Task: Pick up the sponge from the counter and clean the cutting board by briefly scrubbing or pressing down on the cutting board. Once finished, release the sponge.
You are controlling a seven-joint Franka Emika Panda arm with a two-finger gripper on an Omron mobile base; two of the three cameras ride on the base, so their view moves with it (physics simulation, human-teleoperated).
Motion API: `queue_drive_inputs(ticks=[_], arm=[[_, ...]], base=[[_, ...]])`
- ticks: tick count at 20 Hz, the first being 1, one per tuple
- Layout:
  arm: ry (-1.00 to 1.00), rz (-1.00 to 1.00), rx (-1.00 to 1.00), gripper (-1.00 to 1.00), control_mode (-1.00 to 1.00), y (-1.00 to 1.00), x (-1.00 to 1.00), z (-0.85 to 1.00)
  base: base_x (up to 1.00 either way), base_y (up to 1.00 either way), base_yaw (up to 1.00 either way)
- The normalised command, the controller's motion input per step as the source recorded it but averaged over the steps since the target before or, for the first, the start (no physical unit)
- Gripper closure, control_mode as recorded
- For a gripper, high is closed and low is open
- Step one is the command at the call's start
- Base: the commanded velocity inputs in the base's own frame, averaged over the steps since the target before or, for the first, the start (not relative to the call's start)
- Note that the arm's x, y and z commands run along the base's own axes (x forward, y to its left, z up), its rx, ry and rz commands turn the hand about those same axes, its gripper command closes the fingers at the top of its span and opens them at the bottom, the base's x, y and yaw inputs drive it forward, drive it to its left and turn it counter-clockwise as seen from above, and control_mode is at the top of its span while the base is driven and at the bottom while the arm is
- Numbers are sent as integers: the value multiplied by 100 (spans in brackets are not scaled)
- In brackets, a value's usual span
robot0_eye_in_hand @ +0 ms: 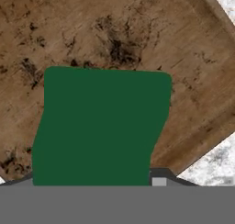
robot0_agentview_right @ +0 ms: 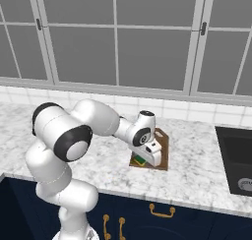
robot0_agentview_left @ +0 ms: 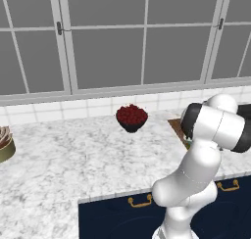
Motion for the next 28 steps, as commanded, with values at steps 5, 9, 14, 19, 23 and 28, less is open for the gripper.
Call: queue_drive_inputs(ticks=[5, 9, 14, 19, 23, 28], arm=[[0, 0, 0, 100, -100, -71, 6, -17], [0, 0, 0, 100, -100, -88, 0, -31], [0, 0, 2, 100, -100, -91, 0, -5], [0, 0, 1, 100, -100, -83, -10, -36], [-1, 0, 0, 100, -100, -24, -17, -59], [-17, 0, 0, 100, -100, 45, -19, -3]], base=[[0, 0, 0], [0, 0, 0], [0, 0, 0], [0, 0, 0], [0, 0, 0], [0, 0, 0]])
